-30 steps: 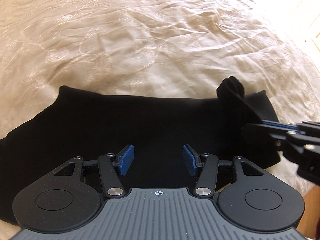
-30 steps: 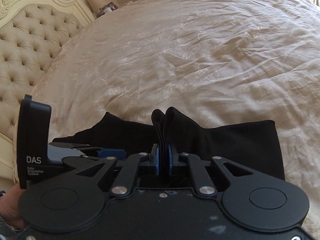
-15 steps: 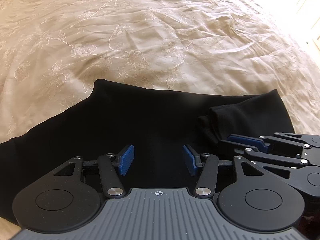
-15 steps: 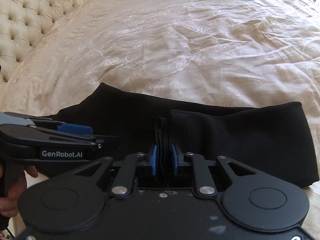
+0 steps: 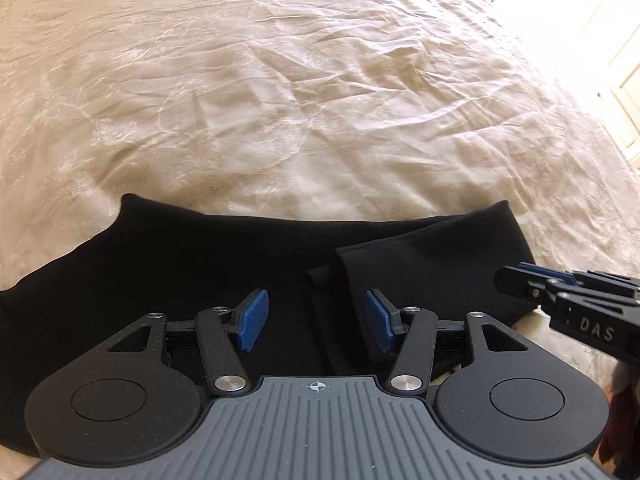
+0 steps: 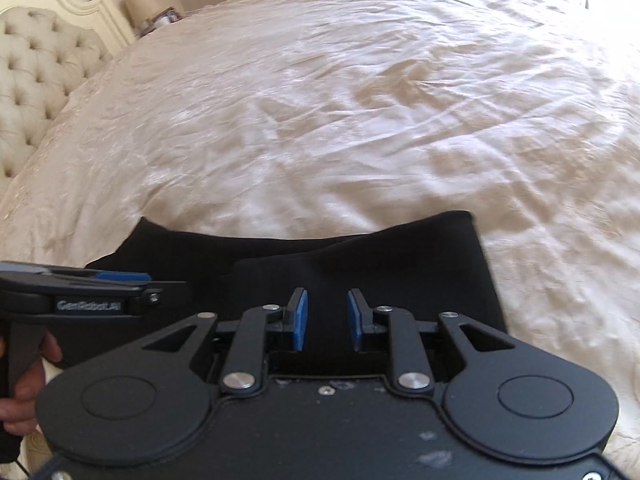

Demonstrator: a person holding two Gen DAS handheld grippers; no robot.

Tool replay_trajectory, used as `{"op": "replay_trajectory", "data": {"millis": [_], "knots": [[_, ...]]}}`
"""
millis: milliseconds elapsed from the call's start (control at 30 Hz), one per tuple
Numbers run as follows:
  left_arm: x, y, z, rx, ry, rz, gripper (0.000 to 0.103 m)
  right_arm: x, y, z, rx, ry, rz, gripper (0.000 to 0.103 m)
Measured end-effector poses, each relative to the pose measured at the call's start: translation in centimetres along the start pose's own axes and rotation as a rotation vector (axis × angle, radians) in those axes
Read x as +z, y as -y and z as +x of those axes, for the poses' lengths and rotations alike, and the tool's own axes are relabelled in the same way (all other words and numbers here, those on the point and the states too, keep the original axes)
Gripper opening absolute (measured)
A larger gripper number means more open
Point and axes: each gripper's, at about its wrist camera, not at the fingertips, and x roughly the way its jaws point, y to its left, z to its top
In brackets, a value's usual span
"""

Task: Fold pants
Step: 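Open the right tool and release the folded hem onto the trousers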

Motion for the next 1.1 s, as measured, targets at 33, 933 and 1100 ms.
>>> {"op": "replay_trajectory", "data": {"millis": [33,933,1100], "knots": [[0.1,0.8,0.2,-0.003,-0.001,0.012,0.052,0.3,1.3,0.1,-0.023,-0.003,0.027,0.026],[-4.4,1.1,-0.1,0.208,-0.084,-0.158,0.055,2.6,4.4,1.6,0.037,-0.04,-0.147,0.02],[-6.5,-2.7,-2.3,0.289,-0.079,-0.31,0.055,2.4,0.5,2.3,0.186,-0.077,-0.242,0.022]]}}
